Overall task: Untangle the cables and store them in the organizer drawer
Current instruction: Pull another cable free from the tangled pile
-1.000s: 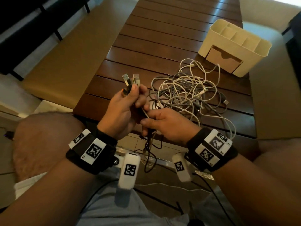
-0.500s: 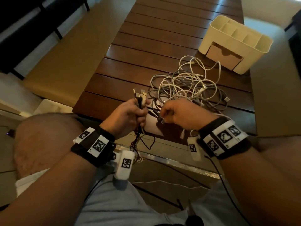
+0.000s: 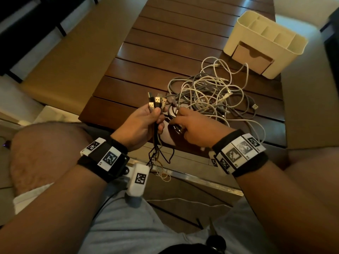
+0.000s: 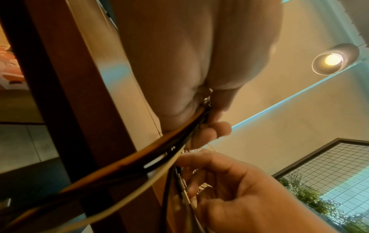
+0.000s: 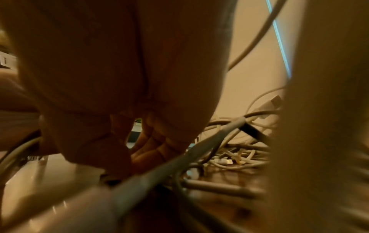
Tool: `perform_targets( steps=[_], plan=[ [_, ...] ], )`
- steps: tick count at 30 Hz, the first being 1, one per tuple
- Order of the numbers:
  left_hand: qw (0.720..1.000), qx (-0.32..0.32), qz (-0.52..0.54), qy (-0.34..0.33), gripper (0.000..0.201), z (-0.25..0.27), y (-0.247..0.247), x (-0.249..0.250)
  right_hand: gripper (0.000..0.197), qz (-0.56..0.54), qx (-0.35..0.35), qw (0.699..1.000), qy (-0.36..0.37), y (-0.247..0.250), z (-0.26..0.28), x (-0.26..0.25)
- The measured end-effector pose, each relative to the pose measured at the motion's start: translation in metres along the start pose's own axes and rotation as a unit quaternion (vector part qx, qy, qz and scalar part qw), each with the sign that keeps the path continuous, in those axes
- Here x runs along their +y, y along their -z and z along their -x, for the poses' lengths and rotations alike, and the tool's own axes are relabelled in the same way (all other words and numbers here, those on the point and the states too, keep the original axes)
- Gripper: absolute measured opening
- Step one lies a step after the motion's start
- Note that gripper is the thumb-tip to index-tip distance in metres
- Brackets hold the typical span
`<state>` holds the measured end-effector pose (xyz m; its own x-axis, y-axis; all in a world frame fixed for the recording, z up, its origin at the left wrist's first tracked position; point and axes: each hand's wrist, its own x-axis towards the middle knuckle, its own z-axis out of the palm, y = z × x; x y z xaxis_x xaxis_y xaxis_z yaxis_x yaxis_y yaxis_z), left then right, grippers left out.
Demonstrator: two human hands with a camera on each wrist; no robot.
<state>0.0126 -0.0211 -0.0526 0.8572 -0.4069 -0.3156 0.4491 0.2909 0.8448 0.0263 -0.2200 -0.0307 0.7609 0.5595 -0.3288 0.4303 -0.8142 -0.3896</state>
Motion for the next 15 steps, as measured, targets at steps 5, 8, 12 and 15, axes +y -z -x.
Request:
perform_targets(
  steps=[5,8,12,15],
  plan=[
    [0.999,0.006,-0.025,-0.023,0.018,-0.002,-0.001,-0.003,0.035,0.028,0.073,0.997,0.020,-0.008,-0.004,0.009],
    [0.999,0.002,-0.019,-0.036,0.017,-0.003,0.003,-0.004,0.026,0.011,0.109,0.994,0.026,-0.007,-0.005,0.009],
    [0.999,-0.011,-0.021,-0.047,0.031,-0.003,0.005,-0.003,0.021,-0.101,0.182,0.978,-0.005,0.010,-0.001,0.003],
    [0.998,-0.028,-0.027,-0.046,0.032,-0.002,0.005,-0.002,0.016,-0.273,0.218,0.934,-0.067,0.026,0.005,-0.001]
  ],
)
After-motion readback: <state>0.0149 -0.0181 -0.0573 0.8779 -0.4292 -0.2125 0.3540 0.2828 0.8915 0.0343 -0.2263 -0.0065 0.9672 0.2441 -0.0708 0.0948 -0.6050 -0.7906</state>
